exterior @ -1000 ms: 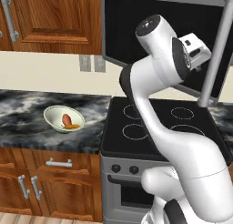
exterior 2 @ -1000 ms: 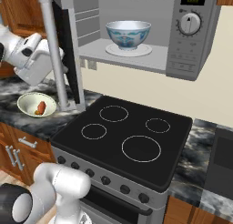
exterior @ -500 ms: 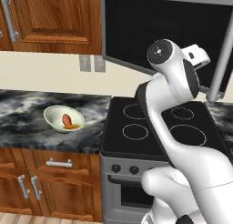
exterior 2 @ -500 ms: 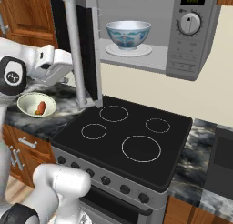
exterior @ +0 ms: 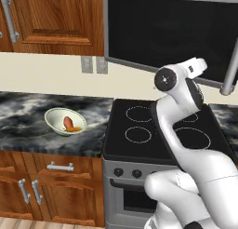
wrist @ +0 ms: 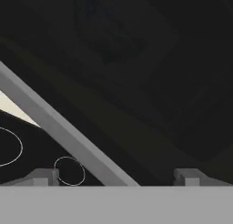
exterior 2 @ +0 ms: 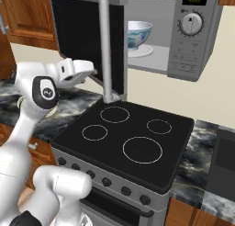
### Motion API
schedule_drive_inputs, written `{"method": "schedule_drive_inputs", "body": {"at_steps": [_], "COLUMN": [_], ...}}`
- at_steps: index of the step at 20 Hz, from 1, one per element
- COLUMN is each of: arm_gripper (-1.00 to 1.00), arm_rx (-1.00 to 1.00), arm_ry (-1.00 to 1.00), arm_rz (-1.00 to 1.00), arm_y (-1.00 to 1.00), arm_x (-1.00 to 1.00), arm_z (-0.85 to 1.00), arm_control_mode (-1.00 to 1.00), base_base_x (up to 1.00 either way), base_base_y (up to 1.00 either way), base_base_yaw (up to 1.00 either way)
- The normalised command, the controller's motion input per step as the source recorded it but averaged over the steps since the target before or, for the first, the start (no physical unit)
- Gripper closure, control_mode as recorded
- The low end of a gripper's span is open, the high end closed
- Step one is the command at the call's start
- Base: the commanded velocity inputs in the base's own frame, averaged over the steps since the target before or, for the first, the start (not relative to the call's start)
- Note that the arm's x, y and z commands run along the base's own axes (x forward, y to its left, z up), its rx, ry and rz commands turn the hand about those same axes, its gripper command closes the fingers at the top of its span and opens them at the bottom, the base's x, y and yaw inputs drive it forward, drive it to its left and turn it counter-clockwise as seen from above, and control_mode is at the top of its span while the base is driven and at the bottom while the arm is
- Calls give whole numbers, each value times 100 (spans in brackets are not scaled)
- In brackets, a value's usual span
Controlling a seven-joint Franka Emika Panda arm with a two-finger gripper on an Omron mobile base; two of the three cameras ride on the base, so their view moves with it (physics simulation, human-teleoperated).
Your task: Place the bowl containing the onion and bell pepper in the microwave. Close the microwave door and press the start button to microwave the meal.
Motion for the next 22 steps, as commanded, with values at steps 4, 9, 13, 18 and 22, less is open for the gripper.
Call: {"method": "schedule_drive_inputs", "body": {"at_steps": [4,9,13,18,22], "arm_gripper": [-100,-100,-100,-100,-100], "arm_rx": [-18,-17,-15,-9,-4], "arm_ry": [0,2,11,19,18], "arm_rz": [0,0,0,0,1], "arm_y": [-19,-25,-36,-55,-65], "arm_x": [66,62,50,45,44], "arm_z": [2,8,24,31,25], "arm_control_mode": [-100,-100,-100,-100,-100], "base_base_x": [0,0,0,0,0], "base_base_y": [0,0,0,0,0], "base_base_yaw": [0,0,0,0,0]}}
